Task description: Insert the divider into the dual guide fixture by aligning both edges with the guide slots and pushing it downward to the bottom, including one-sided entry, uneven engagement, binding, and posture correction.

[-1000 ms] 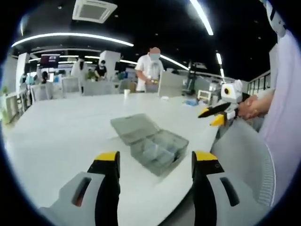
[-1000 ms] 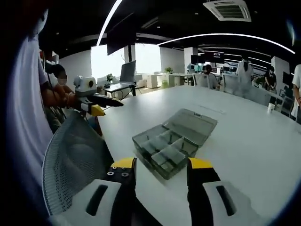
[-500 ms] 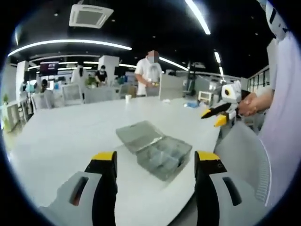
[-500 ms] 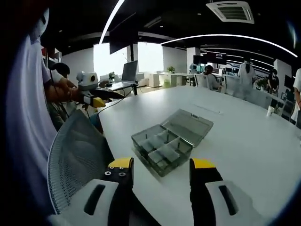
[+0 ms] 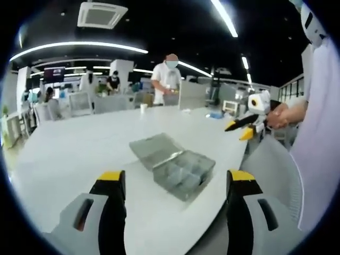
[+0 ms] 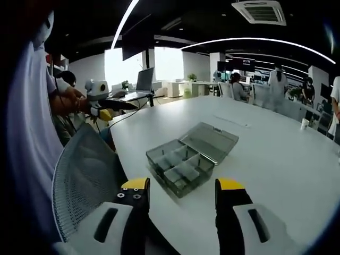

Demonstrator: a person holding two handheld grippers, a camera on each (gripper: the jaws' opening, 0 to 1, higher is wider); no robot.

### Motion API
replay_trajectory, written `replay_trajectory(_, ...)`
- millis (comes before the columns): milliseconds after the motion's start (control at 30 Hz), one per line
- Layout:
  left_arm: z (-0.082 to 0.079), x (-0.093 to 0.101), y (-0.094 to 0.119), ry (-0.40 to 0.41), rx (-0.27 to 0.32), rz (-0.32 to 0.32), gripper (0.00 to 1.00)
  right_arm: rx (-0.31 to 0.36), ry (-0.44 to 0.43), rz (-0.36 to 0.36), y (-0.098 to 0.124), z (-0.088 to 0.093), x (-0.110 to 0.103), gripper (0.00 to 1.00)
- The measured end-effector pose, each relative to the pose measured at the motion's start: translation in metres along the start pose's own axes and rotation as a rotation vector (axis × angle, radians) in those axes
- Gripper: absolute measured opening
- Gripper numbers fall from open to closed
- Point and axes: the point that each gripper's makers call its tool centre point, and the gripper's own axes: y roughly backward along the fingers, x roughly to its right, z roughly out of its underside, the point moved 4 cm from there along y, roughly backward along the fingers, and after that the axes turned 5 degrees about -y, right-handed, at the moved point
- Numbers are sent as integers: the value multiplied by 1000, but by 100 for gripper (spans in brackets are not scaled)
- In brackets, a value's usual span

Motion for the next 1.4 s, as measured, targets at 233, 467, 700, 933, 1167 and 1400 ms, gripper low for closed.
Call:
replay_trajectory(233, -2, 3, 0, -3, -9, 26, 76, -7, 0, -11, -3, -5, -3, 46)
replay_trajectory(467, 4, 3, 1, -1, -32, 33, 75, -15, -20, -8, -4, 0, -1, 54)
replay_trajectory(700, 6, 1, 1, 7, -25, 27, 75, -12, -22, 13, -2, 1, 4, 60)
replay_trajectory(933, 14, -1, 1, 14, -42, 26, 75, -11, -30, 23, -2, 2, 8, 63)
replay_trajectory(1167, 20, -4, 1, 29, -44, 22, 74, -11, -41, 31, -4, 6, 8, 63)
replay_trajectory(1400, 24, -1, 0, 44, -48, 28, 74, -9, -50, 28, -6, 10, 4, 64)
